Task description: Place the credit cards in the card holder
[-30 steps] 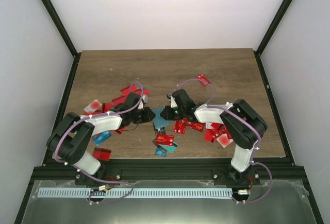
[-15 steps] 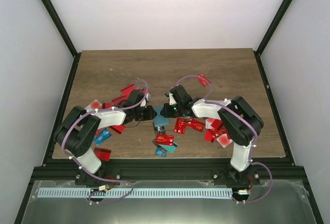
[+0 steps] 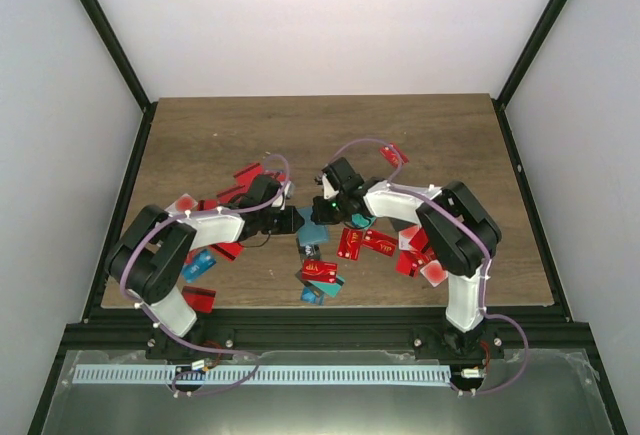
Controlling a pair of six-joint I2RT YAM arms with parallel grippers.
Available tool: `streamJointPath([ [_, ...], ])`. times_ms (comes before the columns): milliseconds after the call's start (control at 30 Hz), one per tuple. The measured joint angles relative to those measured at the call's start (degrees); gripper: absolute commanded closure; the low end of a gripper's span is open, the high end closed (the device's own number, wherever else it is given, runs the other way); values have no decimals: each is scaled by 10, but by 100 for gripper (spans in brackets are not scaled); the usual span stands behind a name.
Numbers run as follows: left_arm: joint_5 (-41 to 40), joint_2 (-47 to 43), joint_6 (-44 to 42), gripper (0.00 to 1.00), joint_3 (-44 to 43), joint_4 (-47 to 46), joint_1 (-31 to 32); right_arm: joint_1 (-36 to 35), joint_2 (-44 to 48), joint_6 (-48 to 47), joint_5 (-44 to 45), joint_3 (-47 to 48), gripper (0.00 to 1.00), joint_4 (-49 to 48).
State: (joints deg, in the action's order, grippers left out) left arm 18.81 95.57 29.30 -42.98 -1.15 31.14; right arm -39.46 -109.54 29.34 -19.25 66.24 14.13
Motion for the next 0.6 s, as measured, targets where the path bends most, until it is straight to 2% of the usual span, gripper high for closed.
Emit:
streamJointPath([
  [100, 3, 2, -7, 82, 0, -1, -1, -1, -3, -5, 4, 9, 99, 15],
  [333, 14, 2, -12, 71, 0, -7, -1, -5, -2, -15, 14, 18, 99, 32],
  [600, 20, 0, -13, 71, -8, -4, 0, -5, 33, -14, 16, -2, 94, 43],
])
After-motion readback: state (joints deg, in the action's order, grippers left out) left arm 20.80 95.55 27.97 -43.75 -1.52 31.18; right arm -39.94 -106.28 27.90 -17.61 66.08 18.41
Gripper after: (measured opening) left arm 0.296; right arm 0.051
